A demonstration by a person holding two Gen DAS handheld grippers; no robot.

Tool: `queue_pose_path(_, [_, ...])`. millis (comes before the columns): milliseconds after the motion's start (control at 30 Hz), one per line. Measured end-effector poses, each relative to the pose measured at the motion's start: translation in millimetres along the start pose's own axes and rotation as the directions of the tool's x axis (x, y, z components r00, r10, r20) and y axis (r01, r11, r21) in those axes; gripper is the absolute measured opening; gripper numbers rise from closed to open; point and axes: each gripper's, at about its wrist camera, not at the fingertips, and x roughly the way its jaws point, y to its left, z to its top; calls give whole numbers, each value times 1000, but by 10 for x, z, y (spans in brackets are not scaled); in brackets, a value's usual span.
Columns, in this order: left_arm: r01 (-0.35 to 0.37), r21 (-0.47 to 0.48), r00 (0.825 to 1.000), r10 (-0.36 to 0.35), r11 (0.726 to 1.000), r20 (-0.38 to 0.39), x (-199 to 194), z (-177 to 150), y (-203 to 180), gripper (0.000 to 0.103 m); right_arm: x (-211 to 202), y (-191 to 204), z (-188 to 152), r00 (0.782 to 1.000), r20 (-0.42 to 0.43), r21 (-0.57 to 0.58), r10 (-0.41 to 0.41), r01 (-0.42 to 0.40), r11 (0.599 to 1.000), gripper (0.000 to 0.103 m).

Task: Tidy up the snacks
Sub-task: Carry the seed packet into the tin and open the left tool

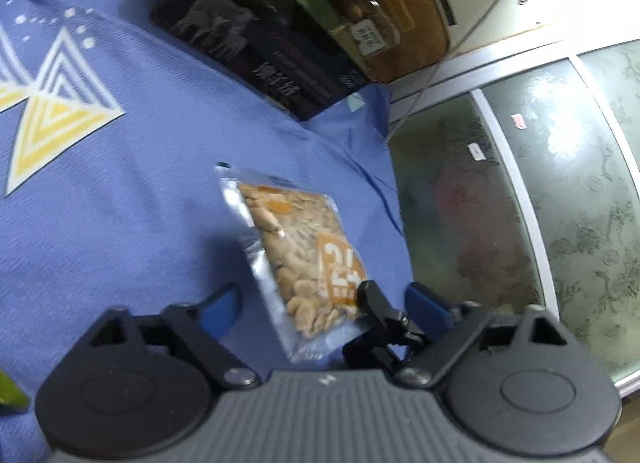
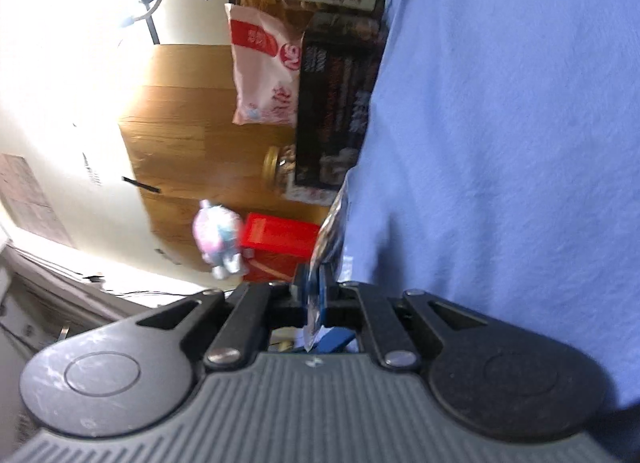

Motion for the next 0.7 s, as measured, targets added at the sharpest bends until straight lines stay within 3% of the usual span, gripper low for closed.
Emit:
queue_pose_path(100, [-24,41,1000,23,999,13,-22,27,-74,51,28,100,-24,999,-8,-56,-33,33,998,7])
queue_pose_path(167, [-43,77,999,42,996,18,-60,66,-127,45,31,225,4,998,0,-118,-57,57,991,8])
queue_pose_path(233, [-43,91,999,41,995,23,-91,135,-186,45,74,391,25,996,15,-213,-85,87,973,8])
queue_pose_path(333, [-78,156,996,70,985,56,-137,355,-388,47,235,722,75,989,56,-375,-136,148,915,8])
queue_pose_path(467, [-137,257,986,108,957,124,-125,792,-728,51,511,987,410,988,107,-421,-106,142,896,9])
queue_pose_path(633, [-220,276,971,182,936,157,183,1451,-841,60,940,1052,922,973,187,-407,-135,201,891,12])
queue_pose_path(700, [-267,268,958,226,926,175,319,1626,-787,72,1143,1061,1072,951,240,-450,-195,287,846,15])
